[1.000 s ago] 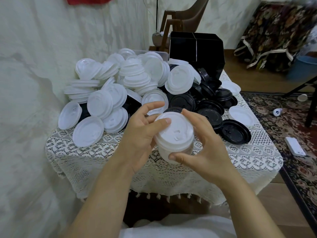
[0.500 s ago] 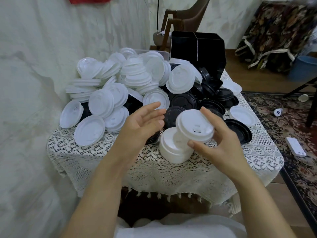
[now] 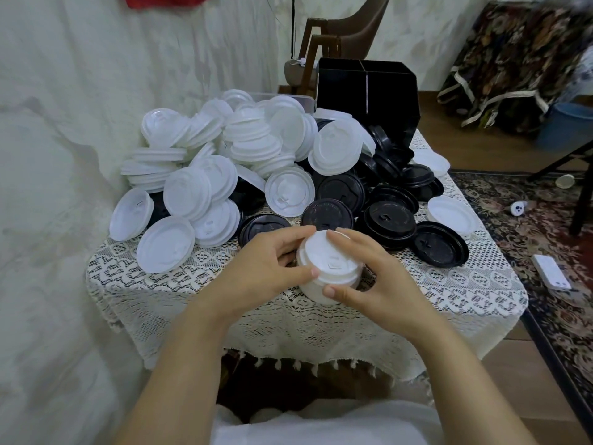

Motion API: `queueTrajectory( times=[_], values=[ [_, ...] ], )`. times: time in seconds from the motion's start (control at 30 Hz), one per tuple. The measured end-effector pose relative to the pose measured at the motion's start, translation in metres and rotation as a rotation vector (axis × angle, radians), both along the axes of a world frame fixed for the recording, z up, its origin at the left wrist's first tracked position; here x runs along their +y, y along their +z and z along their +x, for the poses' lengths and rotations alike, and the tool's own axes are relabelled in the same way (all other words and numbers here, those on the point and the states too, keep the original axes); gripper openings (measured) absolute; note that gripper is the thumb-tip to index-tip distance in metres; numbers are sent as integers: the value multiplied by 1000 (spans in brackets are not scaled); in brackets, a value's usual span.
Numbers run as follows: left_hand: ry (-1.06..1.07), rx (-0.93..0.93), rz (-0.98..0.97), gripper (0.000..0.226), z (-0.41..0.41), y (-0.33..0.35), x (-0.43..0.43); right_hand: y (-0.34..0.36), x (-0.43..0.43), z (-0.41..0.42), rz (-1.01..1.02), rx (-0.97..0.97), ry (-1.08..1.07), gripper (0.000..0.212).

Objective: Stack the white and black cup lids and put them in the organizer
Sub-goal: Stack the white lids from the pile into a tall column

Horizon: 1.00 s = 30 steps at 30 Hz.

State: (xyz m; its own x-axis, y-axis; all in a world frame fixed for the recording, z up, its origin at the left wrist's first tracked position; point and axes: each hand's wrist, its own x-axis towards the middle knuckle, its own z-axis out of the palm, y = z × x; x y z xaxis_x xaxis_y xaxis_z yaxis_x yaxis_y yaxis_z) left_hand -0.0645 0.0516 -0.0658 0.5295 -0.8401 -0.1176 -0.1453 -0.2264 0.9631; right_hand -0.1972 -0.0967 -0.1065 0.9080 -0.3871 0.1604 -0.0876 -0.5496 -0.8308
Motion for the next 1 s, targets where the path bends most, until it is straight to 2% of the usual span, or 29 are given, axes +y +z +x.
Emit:
queueTrajectory(
  times=[0.23, 0.5, 0.83, 1.0],
  values=[
    [-25, -54, 32, 67, 1, -2, -1, 0, 1, -1, 8, 41, 14, 69],
    [-37, -133, 67, 64, 2, -4, -3, 3, 3, -1, 54, 59, 21, 80],
    [-65, -252, 151, 70, 2, -5, -4, 3, 3, 0, 44, 101, 12, 79],
    [-58, -280, 141, 69, 0, -4, -3, -1, 3, -2, -27, 101, 41, 86]
  ],
)
